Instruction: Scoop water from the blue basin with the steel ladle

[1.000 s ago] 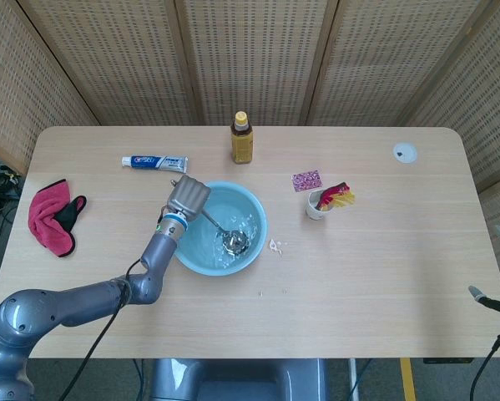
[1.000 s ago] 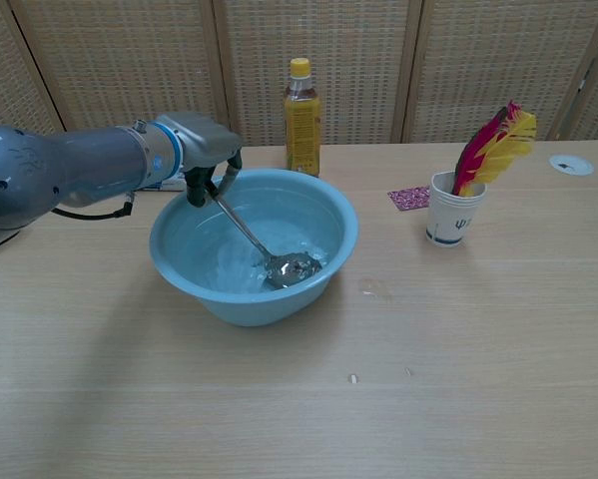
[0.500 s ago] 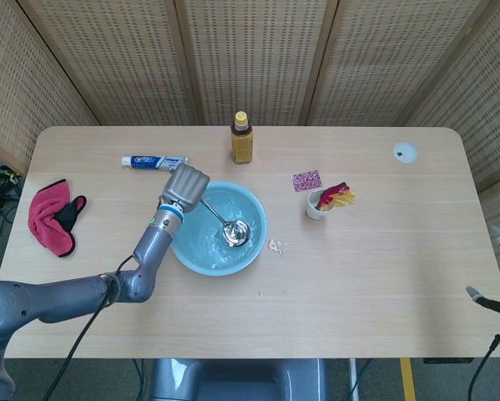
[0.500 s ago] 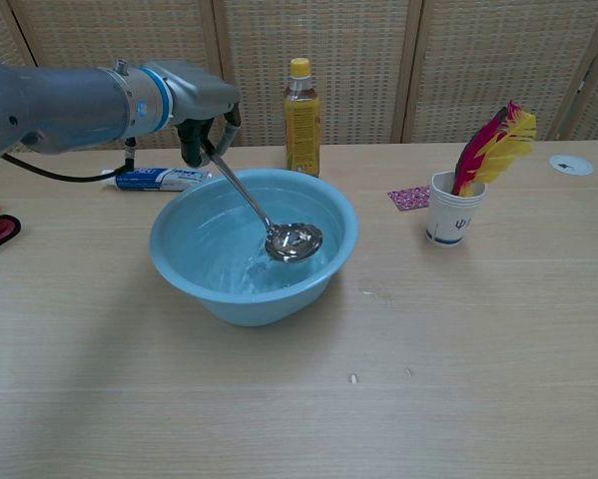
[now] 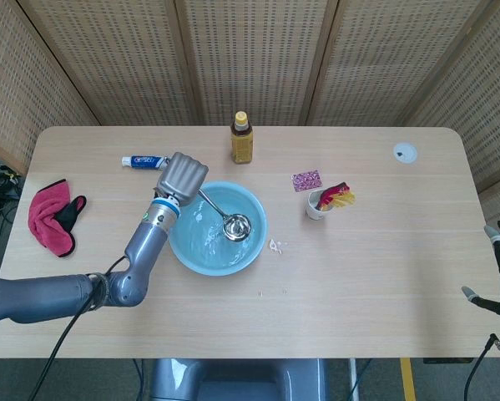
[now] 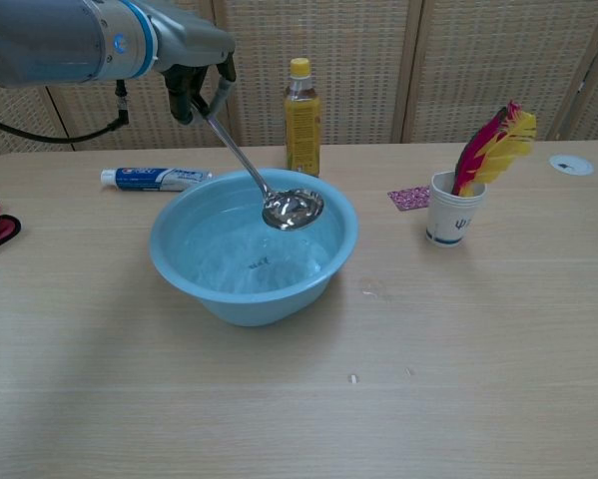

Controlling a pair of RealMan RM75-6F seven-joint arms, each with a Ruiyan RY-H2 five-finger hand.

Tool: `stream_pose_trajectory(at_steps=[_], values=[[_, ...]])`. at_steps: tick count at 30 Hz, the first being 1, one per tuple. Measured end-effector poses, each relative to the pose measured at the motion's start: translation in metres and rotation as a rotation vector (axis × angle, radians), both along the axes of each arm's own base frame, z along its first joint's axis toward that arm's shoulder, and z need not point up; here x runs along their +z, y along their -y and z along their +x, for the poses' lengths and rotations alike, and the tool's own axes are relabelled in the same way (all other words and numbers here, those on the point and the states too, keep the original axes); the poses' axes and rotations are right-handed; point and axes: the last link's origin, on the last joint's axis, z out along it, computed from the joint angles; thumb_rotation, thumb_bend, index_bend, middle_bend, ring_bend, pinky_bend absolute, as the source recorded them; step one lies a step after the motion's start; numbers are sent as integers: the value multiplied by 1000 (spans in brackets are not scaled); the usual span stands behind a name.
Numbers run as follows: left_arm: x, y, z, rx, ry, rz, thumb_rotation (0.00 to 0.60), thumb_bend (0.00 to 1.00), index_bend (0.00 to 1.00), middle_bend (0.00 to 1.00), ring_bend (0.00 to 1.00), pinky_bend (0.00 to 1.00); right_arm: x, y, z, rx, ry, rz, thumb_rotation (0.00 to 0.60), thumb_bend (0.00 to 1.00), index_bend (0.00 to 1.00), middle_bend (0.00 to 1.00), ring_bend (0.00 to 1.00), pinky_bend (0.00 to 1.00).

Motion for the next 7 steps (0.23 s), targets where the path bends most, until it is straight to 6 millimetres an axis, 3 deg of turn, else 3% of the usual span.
stream_pose_trajectory(at_steps=[7], values=[[12,2,2,2,0,14,600,580,743,965,906,1000,-1,-1,1,4,-2,0,600,0,0,0,0,0]])
